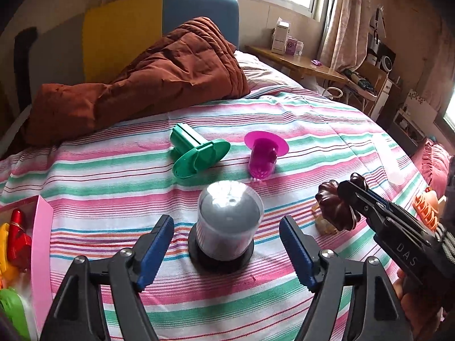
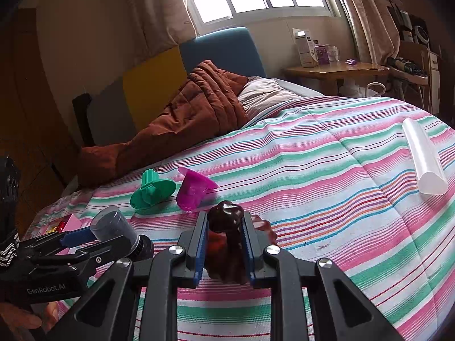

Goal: Organize rigid objects
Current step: 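Carry the clear cup toward the tray with the left tool while the right tool holds the brown piece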

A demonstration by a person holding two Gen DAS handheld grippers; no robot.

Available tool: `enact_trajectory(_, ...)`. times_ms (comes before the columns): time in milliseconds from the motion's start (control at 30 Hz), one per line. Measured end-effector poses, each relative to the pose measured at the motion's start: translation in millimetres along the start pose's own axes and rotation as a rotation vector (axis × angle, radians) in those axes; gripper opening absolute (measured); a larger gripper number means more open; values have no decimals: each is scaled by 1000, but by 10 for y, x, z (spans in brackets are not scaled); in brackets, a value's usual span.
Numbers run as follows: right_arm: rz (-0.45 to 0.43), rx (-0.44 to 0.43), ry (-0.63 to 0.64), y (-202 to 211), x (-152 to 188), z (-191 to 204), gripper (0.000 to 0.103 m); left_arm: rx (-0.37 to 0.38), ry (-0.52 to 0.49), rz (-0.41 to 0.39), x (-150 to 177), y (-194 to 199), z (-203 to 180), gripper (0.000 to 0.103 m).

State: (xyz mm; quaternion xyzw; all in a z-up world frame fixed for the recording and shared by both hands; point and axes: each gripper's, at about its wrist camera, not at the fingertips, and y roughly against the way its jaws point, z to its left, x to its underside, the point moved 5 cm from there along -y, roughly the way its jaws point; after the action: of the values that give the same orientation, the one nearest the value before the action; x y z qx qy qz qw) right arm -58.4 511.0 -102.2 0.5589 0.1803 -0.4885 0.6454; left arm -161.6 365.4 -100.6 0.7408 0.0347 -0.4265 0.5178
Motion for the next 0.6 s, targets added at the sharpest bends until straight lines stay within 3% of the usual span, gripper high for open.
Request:
enact_trajectory(100,1,3,4,1,0,3,21,-15,-13,11,-9,-105,-34,73)
enact_trajectory(167,0,5,5,5,3,4,21,-16,-15,23,3,-144,-36,48)
enact_trajectory(200,0,5,4,7,4,5,22,-26,-20,28,16,-152,-33,45)
enact_trajectory(600,0,21,8,7,11,34,22,32,46,-15,145,279,56,44)
